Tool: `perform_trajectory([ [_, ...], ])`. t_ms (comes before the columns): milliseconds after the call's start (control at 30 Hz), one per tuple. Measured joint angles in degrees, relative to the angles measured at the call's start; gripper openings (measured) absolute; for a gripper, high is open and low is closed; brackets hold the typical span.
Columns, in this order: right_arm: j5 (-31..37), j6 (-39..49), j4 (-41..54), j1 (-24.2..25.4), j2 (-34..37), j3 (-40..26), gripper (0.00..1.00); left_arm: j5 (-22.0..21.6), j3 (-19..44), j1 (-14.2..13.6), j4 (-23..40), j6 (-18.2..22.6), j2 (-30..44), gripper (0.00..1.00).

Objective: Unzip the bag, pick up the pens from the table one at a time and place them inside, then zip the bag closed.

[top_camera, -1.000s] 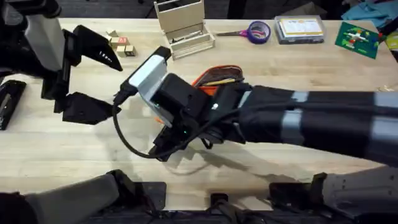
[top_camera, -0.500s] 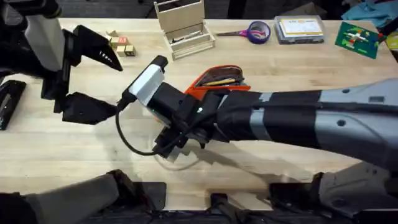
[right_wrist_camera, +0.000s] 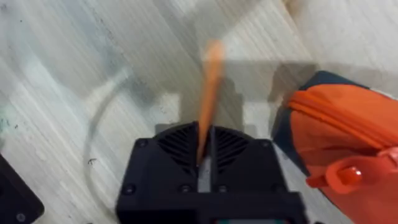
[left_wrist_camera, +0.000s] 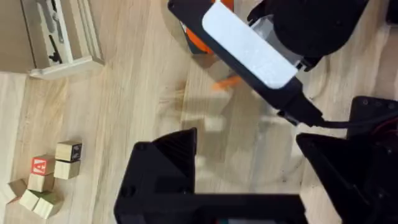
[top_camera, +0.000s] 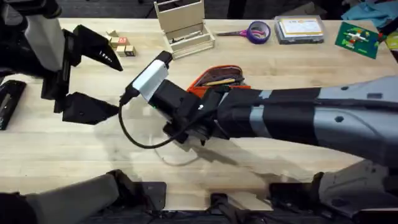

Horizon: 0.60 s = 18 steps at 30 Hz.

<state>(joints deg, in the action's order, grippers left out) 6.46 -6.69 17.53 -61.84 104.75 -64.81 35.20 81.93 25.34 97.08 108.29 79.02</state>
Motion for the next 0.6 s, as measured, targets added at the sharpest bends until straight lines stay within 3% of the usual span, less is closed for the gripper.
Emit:
perform_trajectory([
  [67,0.0,-0.2,-0.1,0.0,0.0,-0.2,0.043,0.0,0.0,0.0,0.0,0.0,0.0,0.993],
  [433,0.0,-0.2,0.3,0.0,-0.1,-0.3,0.03,0.0,0.0,0.0,0.0,0.0,0.0,0.993],
  [600,-0.7,-0.2,5.3,0.0,-2.2,-0.2,0.03,0.0,0.0,0.0,0.0,0.0,0.0,0.993],
])
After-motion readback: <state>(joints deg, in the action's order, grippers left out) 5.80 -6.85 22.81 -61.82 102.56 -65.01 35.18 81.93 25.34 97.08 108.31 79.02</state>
